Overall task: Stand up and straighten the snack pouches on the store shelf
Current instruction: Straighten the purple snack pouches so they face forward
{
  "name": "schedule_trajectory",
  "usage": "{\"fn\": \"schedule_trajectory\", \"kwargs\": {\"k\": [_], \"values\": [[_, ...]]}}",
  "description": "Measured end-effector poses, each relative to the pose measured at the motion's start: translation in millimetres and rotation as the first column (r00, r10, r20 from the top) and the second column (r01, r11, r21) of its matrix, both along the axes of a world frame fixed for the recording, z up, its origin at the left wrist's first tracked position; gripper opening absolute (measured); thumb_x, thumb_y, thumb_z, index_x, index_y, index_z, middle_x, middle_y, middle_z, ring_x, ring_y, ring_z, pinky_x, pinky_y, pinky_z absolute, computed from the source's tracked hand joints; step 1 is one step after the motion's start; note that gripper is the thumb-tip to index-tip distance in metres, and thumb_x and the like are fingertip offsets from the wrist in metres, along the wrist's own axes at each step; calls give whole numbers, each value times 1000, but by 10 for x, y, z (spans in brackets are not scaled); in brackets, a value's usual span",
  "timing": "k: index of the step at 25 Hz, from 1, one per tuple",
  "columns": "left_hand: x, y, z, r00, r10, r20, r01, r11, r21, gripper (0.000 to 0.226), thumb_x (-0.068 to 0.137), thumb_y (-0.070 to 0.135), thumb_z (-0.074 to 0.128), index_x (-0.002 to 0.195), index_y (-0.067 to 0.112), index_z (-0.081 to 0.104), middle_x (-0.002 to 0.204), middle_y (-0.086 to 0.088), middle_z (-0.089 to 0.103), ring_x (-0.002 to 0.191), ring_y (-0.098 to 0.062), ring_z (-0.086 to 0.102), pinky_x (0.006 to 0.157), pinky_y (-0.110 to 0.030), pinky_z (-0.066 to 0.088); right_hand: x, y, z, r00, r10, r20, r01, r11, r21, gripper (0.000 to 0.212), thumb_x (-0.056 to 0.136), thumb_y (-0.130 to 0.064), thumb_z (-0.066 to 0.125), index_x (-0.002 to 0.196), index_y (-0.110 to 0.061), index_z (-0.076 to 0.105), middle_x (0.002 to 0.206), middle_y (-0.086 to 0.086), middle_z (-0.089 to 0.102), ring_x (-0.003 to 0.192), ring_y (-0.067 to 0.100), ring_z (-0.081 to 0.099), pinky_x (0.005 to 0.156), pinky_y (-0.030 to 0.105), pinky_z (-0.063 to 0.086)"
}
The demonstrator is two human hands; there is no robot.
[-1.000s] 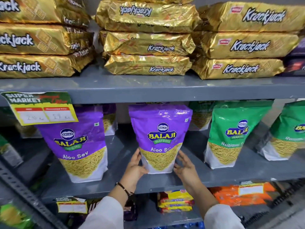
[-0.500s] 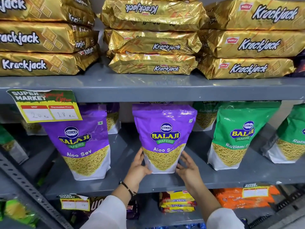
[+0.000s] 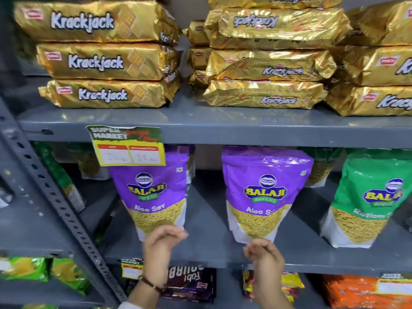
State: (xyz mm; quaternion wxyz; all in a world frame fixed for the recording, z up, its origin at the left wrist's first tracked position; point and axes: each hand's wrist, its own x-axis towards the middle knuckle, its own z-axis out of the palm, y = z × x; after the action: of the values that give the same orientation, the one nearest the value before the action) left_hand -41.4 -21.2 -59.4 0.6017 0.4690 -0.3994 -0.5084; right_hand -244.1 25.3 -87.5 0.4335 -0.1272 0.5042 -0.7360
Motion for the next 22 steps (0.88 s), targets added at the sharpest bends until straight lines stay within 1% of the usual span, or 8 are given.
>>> {"fn": "schedule_trajectory", "kwargs": {"k": [1,3,5,7,9,14,17,22], "values": [[257,-27,-5,989,148,-21,-148,989,-13,34,59,-16,52,54,14,67,55,6,69,57,-7,61,56,-11,49,208,-50,5,994,105,19,-104,994,-20,32,77,19,45,63,-5,61,53,5,63,54,23,58,48,18,53],[698,-137,-30,940,314,-134,-311,949,42,43,71,-16,44,69,20,68,73,10,69,60,1,59,57,-9,47,586,-220,20,933,359,-7,-359,933,3,25,75,12,52,84,-7,65,77,5,70,72,23,65,63,23,56],[897,-277,-37,934,291,-210,-260,952,161,41,84,-4,39,107,23,60,109,5,58,84,0,57,70,-10,45,836,-419,68,834,549,-61,-543,835,90,41,80,2,54,115,-19,57,112,-5,61,101,20,59,81,27,48],[982,-398,-37,940,136,-313,-62,970,235,42,92,15,35,132,25,43,131,3,46,113,-13,48,89,-21,39,1031,-596,128,781,619,-84,-610,785,109,50,90,-3,45,132,-28,41,127,-13,49,112,12,50,85,26,40],[997,-465,28,921,8,-389,87,970,225,42,95,29,29,136,29,37,136,4,44,123,-17,41,94,-29,37,1166,-727,152,764,641,-73,-636,767,84,46,93,-8,41,131,-34,39,124,-16,52,104,3,52,80,21,40],[1025,-572,55,918,-46,-394,155,956,250,45,94,41,28,137,29,36,127,7,49,125,-18,40,106,-35,30,1317,-844,78,734,669,-121,-665,743,75,32,94,-13,42,110,-35,58,92,-24,70,90,-1,60,83,23,42],[1074,-602,20,911,-54,-409,180,944,275,44,93,40,33,135,28,41,113,13,58,122,-17,43,111,-37,30,1322,-880,51,744,660,-108,-654,752,88,37,93,-9,41,116,-34,55,100,-20,69,100,4,59,84,24,44],[1046,-580,67,913,-30,-407,158,946,283,38,94,35,33,130,30,43,119,9,56,116,-15,47,111,-38,30,1338,-953,64,746,657,-112,-649,754,99,39,94,-7,38,104,-39,57,91,-26,71,99,4,59,85,25,45]]}}
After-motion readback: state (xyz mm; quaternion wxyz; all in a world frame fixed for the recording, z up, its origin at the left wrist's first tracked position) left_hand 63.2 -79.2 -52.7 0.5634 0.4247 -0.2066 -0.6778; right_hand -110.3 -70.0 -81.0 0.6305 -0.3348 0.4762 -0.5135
